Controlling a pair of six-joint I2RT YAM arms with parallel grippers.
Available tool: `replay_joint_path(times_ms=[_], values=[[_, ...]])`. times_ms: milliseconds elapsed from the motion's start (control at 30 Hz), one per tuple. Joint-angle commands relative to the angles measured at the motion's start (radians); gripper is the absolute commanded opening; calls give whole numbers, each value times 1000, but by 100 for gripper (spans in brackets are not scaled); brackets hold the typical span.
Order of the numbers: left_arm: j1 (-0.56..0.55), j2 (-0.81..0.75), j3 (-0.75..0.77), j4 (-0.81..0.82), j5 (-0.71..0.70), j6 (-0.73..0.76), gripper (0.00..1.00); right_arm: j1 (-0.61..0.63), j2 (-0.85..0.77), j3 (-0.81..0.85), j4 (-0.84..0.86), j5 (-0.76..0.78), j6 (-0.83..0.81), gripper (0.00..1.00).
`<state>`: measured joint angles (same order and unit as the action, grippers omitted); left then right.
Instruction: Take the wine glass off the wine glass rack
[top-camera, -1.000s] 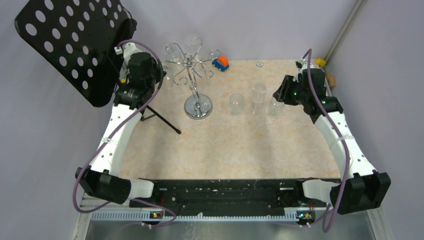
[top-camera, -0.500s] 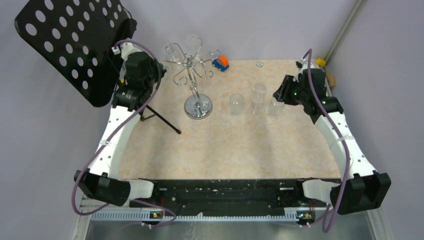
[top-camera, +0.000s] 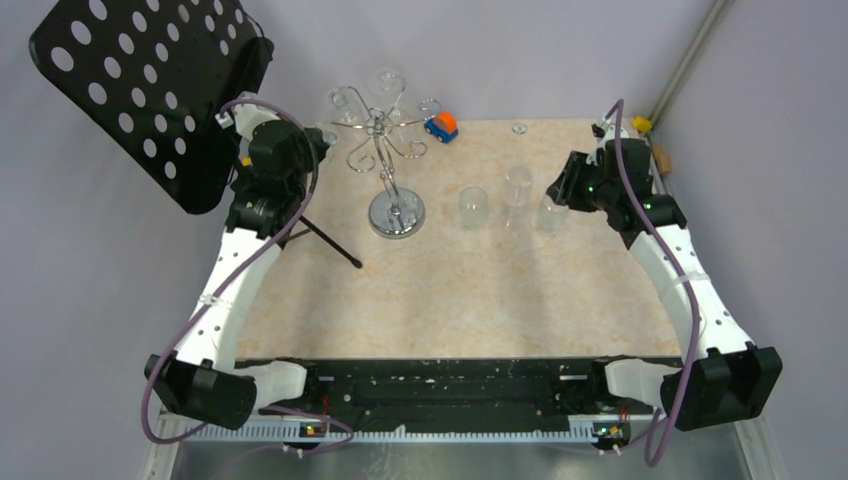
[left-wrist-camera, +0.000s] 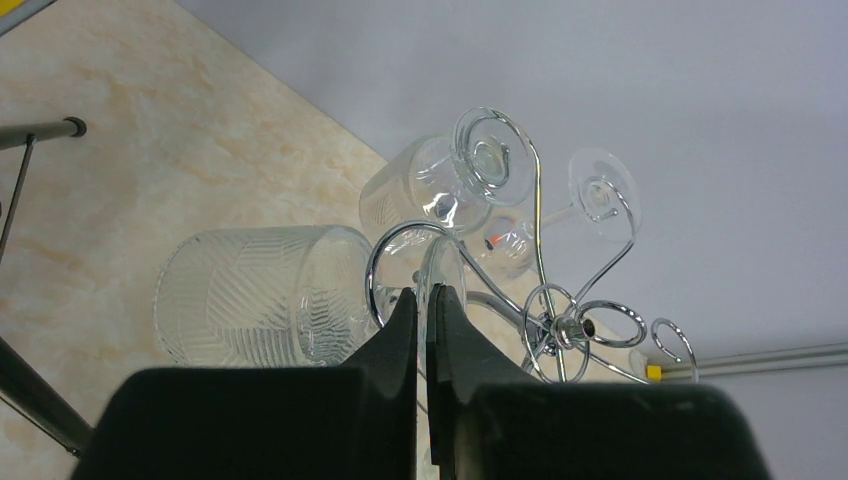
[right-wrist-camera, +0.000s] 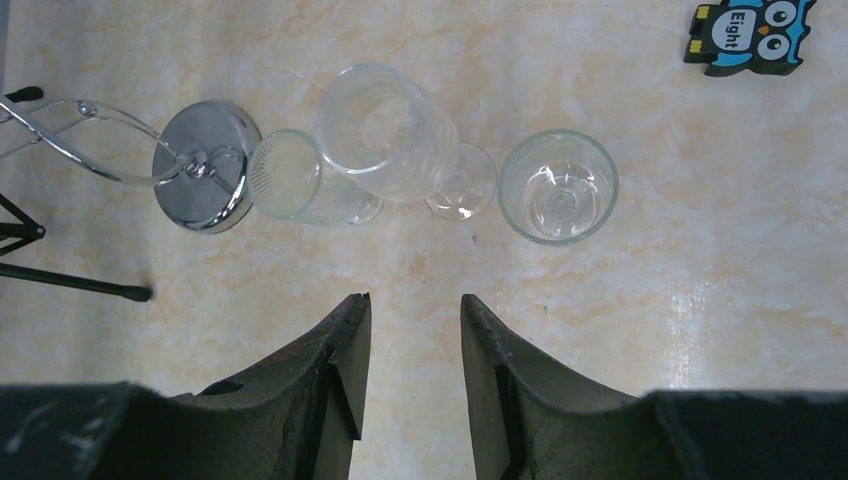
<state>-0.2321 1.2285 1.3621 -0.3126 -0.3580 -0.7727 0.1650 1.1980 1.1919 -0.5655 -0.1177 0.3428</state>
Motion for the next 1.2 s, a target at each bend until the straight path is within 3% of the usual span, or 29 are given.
replay_joint_path(times_ms=[0, 333, 567, 900, 1167], values=[[5, -79, -31, 201, -47, -29, 0, -4, -28, 3, 38, 6, -5, 40], [5, -69, -117, 458, -61, -32, 0, -4, -31, 4, 34, 6, -10, 39], [5, -43, -125, 521, -36, -55, 0, -5, -34, 2, 35, 6, -12, 40], [4, -100, -138, 420, -182, -56, 0, -4, -34, -7, 44, 5, -12, 40], [4, -118, -197, 540, -189, -129, 0, -5, -30, -7, 47, -7, -6, 40]])
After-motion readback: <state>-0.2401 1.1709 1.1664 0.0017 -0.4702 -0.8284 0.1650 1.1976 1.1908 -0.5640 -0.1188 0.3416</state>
